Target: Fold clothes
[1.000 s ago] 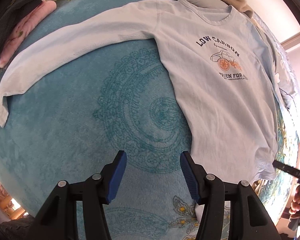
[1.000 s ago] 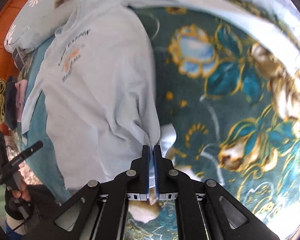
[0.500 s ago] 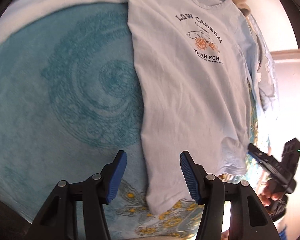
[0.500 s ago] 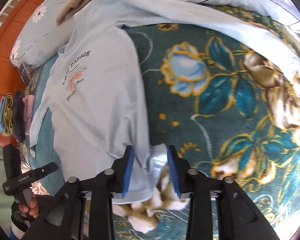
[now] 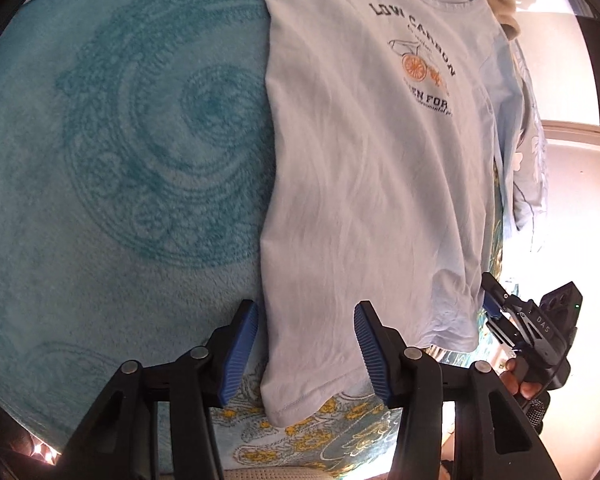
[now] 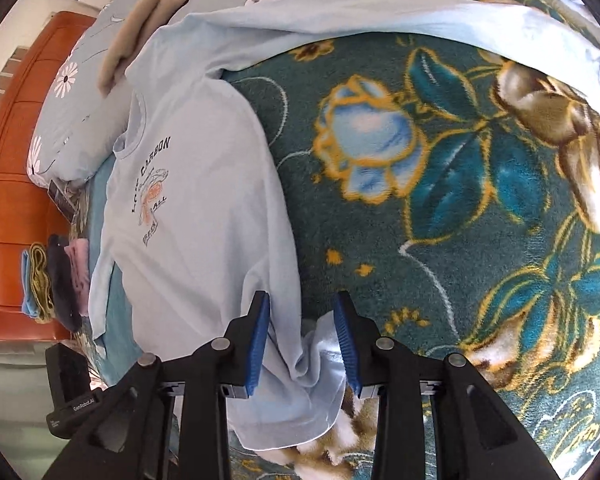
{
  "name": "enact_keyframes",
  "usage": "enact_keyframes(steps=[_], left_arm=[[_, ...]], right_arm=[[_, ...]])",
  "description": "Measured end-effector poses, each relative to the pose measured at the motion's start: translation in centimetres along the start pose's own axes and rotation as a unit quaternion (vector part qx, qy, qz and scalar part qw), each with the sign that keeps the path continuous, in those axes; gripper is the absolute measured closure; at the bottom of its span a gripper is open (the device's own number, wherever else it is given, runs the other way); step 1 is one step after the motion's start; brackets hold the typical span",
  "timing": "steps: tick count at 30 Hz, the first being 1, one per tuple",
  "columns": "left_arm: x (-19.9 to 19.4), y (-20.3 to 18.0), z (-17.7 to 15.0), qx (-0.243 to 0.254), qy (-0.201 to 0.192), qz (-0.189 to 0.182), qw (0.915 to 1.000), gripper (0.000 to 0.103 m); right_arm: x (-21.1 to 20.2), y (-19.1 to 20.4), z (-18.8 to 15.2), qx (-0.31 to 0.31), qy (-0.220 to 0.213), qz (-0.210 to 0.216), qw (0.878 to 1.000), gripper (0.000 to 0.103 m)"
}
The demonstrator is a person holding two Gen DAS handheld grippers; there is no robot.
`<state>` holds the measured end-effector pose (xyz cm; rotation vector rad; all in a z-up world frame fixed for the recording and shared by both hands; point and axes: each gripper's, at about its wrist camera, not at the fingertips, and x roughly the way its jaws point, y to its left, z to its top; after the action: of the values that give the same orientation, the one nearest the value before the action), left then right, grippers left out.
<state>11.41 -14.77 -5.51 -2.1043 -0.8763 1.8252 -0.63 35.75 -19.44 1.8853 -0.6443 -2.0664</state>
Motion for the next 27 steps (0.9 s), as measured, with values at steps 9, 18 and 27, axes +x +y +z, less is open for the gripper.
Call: enact_keyframes(steps=[9,18,27], left_arm=[[-2.0,0.6,-0.8,0.002,-0.017,-0.002,0.9999,0.095],[-5.1,0.8,-2.7,0.02,-0.007,0.055,0.9983,0.1],[-5.6,4.5,-4.1,-0.011,0.064,0.093,0.9935,0.1]], right_arm=[[-1.3,1.1,0.0,-0.031,-0.003,0.0,0.999,0.1],[-3.8,3.4,0.8,-0.076,-0.016,-0.034,0.996,0.102],[-2.6,-0.6,0.2,-0.051,0.023,-0.11,0.992,0.102]])
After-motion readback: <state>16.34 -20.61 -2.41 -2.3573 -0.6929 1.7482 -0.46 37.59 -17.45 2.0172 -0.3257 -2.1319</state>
